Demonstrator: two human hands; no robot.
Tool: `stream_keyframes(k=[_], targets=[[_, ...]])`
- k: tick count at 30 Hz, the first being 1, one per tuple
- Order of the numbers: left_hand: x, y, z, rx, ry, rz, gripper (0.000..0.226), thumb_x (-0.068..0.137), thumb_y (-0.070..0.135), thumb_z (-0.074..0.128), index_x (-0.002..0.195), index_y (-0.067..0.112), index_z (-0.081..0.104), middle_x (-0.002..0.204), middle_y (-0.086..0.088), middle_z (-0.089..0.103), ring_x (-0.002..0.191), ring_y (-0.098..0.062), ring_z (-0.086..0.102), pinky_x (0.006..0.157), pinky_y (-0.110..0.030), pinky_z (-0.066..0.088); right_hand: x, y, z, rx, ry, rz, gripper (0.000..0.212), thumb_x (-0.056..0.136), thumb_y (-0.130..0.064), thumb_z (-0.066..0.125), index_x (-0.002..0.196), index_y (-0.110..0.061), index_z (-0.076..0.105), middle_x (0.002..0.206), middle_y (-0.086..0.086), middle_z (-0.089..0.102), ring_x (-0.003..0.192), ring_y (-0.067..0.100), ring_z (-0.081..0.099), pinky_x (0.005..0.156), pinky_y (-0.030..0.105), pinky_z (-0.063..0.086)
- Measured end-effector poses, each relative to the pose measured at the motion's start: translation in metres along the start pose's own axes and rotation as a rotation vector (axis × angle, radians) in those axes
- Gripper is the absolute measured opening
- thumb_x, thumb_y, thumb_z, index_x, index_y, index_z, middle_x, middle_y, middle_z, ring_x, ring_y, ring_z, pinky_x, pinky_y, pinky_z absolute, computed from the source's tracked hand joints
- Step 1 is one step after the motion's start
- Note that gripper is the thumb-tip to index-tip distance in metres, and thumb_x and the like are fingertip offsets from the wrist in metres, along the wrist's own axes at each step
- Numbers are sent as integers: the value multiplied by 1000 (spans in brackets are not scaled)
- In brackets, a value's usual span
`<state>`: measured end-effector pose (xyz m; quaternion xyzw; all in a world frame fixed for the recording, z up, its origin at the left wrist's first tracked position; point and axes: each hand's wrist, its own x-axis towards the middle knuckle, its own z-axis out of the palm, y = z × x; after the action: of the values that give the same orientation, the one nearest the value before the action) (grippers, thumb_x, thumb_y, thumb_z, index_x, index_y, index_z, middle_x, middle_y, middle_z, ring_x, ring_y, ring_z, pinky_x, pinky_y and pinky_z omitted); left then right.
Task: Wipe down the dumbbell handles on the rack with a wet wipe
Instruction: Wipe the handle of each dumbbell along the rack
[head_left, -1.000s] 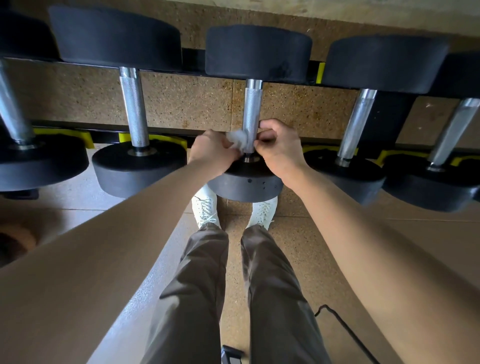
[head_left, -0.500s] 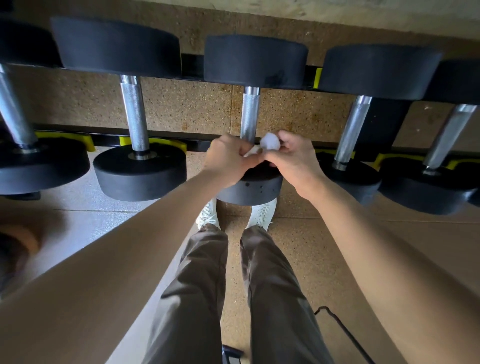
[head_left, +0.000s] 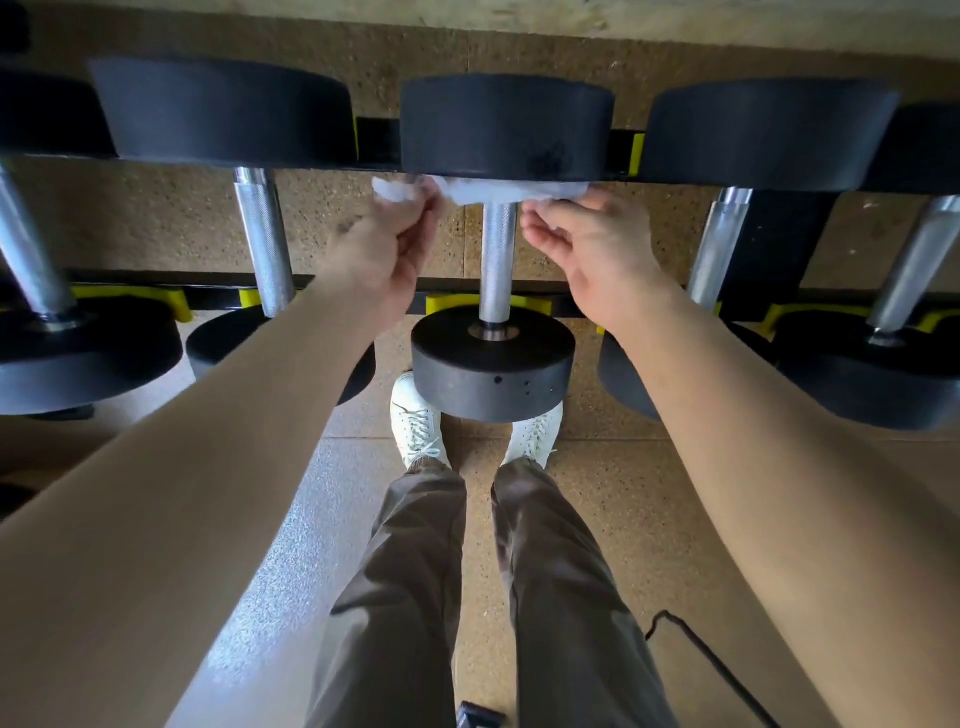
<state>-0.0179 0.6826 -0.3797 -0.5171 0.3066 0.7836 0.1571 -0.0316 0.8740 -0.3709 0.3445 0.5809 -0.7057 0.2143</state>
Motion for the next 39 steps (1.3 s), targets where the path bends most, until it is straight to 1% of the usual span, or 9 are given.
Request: stream_keyframes(k=[4,8,15,21,26,28,31,36,39], targets=[[7,-26,8,236,95,105,27,82,-4,76,108,-3,71,101,-14,77,91,-21,77,72,-23,60,5,5,-6,-3,215,-25,8,86,1,72,92,-2,69,85,14,74,69,17,73,66,25,58],[8,-40,20,498,131,240,16,80,4,82,86,17,77,90,0,79,75,-8,73,72,-20,58,15,7,-15,-133,357,-80,11,87,-9,74,96,-8,68,82,7,73,59,7,67,56,20,55],[27,-29,-14,729,481,296,19,78,21,86,95,26,80,85,8,77,78,-7,73,69,-23,59,5,20,-6,-457,-6,-92,15,88,-15,75,94,-2,71,75,4,70,60,6,62,58,19,53],[11,-38,-7,760,72,338,10,80,13,85,86,19,78,84,1,76,64,-6,64,62,-17,51,15,26,-34,-339,354,18,12,89,-17,73,96,-12,66,79,1,69,58,5,61,56,19,51],[27,-32,-32,911,457,315,16,75,17,85,88,24,82,83,5,77,75,-14,74,70,-30,63,-1,37,-29,-586,-73,61,9,86,-16,75,88,-10,69,79,3,71,62,8,64,54,19,51],[27,-34,-33,1033,334,282,14,75,14,83,83,25,81,80,2,76,69,-14,71,67,-33,64,1,39,-35,-622,12,56,10,84,-15,75,78,-14,67,76,4,69,65,13,63,59,26,51],[21,-37,-26,1372,135,299,12,82,20,80,90,29,80,90,8,71,70,-8,63,51,-17,45,4,39,-49,-803,186,-3,12,85,-17,71,75,-15,64,77,6,64,70,18,59,60,27,44],[26,-32,-45,1862,313,348,24,90,36,66,107,21,76,104,-2,72,85,-23,69,57,-25,48,-6,44,-31,-1047,-147,36,24,83,-18,73,67,-21,56,68,-10,54,62,0,48,40,3,30],[24,-31,-42,2037,287,413,30,94,38,59,112,19,73,105,-8,69,93,-29,66,67,-32,51,-3,46,-31,-1073,-128,23,28,82,-18,74,64,-23,53,67,-11,52,62,1,49,38,2,28]])
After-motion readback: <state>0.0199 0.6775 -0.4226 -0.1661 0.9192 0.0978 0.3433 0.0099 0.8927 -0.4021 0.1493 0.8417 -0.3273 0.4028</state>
